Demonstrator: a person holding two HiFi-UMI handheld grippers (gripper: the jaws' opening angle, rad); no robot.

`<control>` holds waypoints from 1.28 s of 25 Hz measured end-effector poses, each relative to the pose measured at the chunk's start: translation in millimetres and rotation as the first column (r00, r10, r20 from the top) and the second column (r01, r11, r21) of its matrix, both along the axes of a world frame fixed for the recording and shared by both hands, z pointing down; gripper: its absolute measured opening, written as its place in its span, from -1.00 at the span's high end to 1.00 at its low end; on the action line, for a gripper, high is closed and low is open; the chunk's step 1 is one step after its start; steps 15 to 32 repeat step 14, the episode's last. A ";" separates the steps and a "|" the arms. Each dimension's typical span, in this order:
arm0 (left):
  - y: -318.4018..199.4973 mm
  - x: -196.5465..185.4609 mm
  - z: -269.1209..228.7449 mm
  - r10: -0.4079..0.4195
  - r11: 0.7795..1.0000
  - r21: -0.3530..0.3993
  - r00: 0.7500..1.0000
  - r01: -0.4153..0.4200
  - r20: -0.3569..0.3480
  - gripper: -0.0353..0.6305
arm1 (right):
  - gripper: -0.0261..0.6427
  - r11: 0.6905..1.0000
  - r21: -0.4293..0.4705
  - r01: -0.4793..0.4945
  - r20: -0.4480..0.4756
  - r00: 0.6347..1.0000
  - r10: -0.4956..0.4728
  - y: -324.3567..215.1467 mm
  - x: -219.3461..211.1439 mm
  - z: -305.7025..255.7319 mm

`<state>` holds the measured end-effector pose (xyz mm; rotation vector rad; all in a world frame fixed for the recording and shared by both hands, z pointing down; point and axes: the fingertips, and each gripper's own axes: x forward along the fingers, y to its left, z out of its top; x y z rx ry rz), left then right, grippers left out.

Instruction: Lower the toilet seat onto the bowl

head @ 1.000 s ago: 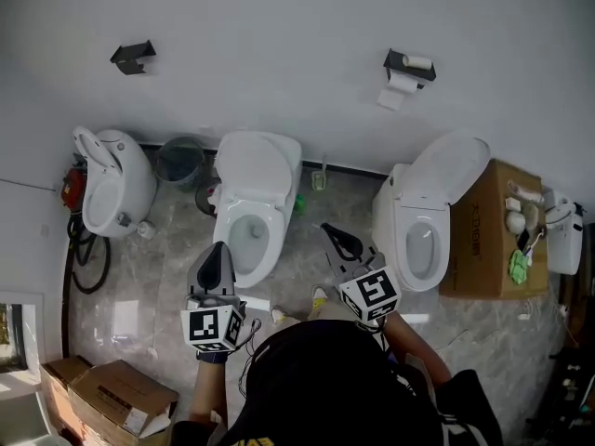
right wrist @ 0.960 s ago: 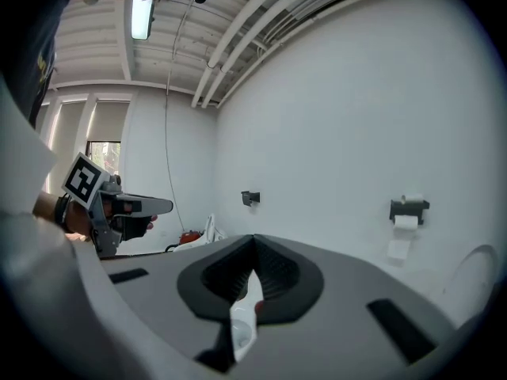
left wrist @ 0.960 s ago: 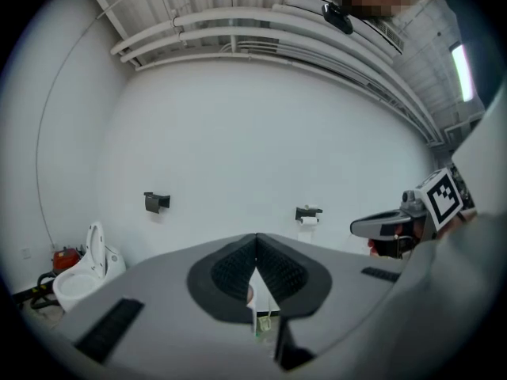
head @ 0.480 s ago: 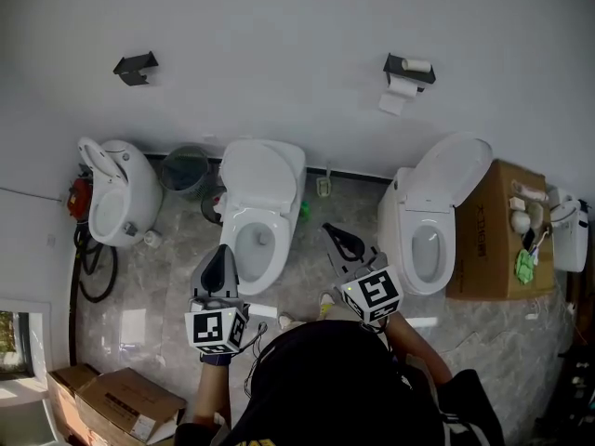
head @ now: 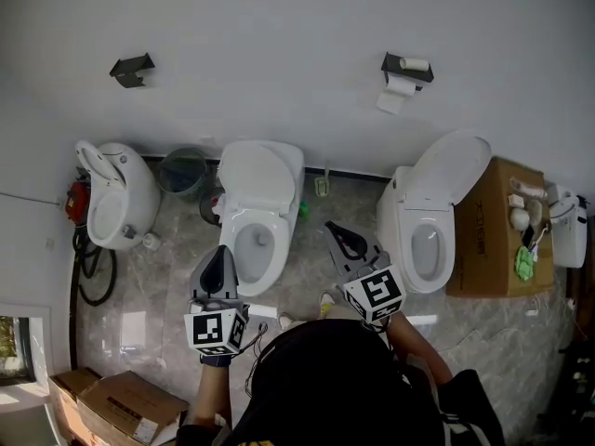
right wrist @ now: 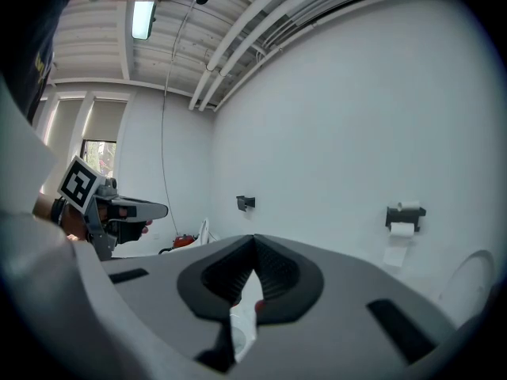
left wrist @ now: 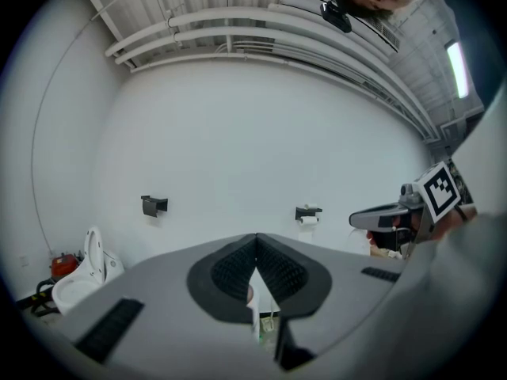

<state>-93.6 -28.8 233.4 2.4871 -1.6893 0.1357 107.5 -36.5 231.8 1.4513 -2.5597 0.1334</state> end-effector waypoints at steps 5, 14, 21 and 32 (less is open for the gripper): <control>2.3 1.1 0.7 0.005 1.000 0.000 1.000 -0.005 -0.006 0.86 | 0.94 1.000 0.009 -0.002 -0.004 1.000 0.002 -0.4 -2.0 -3.2; 16.9 -10.3 10.5 0.000 1.000 -0.014 1.000 -0.001 -0.020 0.86 | 0.94 0.999 0.036 0.004 -0.010 1.000 -0.004 15.1 -16.7 -19.0; 16.9 -10.3 10.5 0.000 1.000 -0.014 1.000 -0.001 -0.020 0.86 | 0.94 0.999 0.036 0.004 -0.010 1.000 -0.004 15.1 -16.7 -19.0; 16.9 -10.3 10.5 0.000 1.000 -0.014 1.000 -0.001 -0.020 0.86 | 0.94 0.999 0.036 0.004 -0.010 1.000 -0.004 15.1 -16.7 -19.0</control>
